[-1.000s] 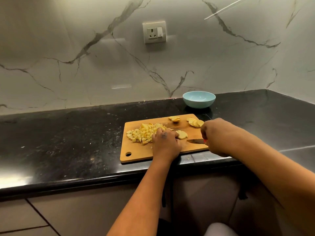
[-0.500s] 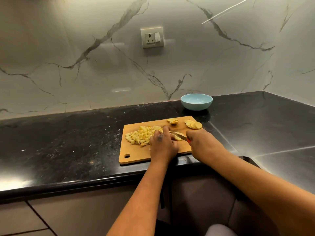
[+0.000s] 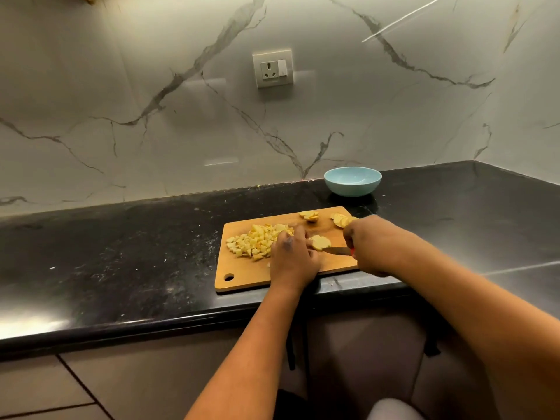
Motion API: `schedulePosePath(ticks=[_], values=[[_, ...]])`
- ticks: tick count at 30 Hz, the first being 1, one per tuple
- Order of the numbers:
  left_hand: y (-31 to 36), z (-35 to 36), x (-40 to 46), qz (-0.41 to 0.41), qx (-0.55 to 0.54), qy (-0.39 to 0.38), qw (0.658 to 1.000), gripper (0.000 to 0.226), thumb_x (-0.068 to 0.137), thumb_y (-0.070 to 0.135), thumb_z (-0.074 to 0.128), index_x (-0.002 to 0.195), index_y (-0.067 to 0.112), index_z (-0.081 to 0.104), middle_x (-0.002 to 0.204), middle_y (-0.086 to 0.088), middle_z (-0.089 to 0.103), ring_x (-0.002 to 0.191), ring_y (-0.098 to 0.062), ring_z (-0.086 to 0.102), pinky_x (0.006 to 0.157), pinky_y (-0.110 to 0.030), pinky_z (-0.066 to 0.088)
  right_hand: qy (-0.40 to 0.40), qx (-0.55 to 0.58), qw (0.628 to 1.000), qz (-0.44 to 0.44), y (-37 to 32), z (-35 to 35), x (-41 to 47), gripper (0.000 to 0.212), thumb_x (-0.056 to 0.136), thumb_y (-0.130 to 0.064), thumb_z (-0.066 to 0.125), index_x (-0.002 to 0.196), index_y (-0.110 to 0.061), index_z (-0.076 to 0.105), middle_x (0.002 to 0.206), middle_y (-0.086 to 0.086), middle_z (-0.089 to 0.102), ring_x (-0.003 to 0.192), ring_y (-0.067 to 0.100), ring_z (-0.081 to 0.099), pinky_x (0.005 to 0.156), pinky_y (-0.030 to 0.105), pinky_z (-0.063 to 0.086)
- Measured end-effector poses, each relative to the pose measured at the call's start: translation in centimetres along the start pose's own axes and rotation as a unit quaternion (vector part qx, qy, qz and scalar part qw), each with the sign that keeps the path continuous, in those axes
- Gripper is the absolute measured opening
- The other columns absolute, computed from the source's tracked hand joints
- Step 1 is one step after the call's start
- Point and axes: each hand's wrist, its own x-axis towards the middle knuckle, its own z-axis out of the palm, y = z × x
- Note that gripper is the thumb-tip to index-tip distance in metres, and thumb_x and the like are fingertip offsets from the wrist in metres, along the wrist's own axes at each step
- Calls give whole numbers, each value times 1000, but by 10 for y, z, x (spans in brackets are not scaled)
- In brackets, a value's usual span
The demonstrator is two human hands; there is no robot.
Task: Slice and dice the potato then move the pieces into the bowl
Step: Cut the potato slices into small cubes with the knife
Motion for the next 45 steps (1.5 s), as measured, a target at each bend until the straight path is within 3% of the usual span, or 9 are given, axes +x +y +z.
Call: schedulePosePath(ticks=[3,7,11,17,22,29,34,39,45], values=[[0,1,2,11,-17,37,999,19,87,19,58,106,19,62,95,-4,61,91,-18,56,84,-34,54,43,28,999,1,10,-9,-1,30,88,-9,66,117,-18,62,106,4,62,93,18,59,89,31,54],[14,2,5,12,5,54,998,29,92,25,61,117,11,62,107,-9,64,103,-21,57,86,-27,50,108,76,991,6,28,-17,3,24,89,-11,66,111,-19,63,105,4,62,94,18,58,88,32,54],[37,16,9,-9,97,10,995,53,91,52,59,118,6,62,122,-12,58,118,-25,50,97,-33,46,118,83,989,17,35,-14,10,29,88,-8,66,116,-16,62,106,5,62,95,19,58,88,31,54],[47,31,21,-44,149,-21,988,40,97,43,54,117,9,63,128,-12,54,119,-25,47,96,-32,44,112,94,989,18,41,-11,18,33,87,-6,67,118,-16,61,106,5,62,96,19,58,88,30,53],[38,30,34,-30,115,-55,991,29,98,28,55,120,10,62,132,-11,52,125,-26,45,102,-34,42,109,87,990,16,45,-12,22,38,86,-4,67,121,-15,60,110,6,62,99,20,59,91,33,54],[10,-6,48,7,-90,-249,964,40,92,19,65,131,23,59,136,0,55,120,-13,51,105,-30,44,110,91,990,12,47,-3,29,31,87,-5,65,116,-15,62,106,6,63,95,20,60,88,33,55],[14,-2,36,-6,-36,-174,984,54,90,35,69,137,13,55,137,-6,57,124,-21,53,104,-32,44,144,166,975,42,40,-6,38,34,89,-9,64,122,-12,60,113,11,63,99,24,60,89,35,53],[21,4,22,9,19,-88,996,26,95,32,61,95,9,71,106,-9,67,103,-22,59,79,-27,38,217,281,929,105,37,38,27,16,92,-16,61,107,-21,64,99,5,61,87,22,59,77,37,54],[14,0,19,8,-35,-88,995,27,96,22,60,119,9,68,122,-9,66,111,-21,58,90,-26,42,187,262,939,122,37,91,16,18,92,-18,58,109,-23,64,93,9,60,77,24,56,63,30,47]])
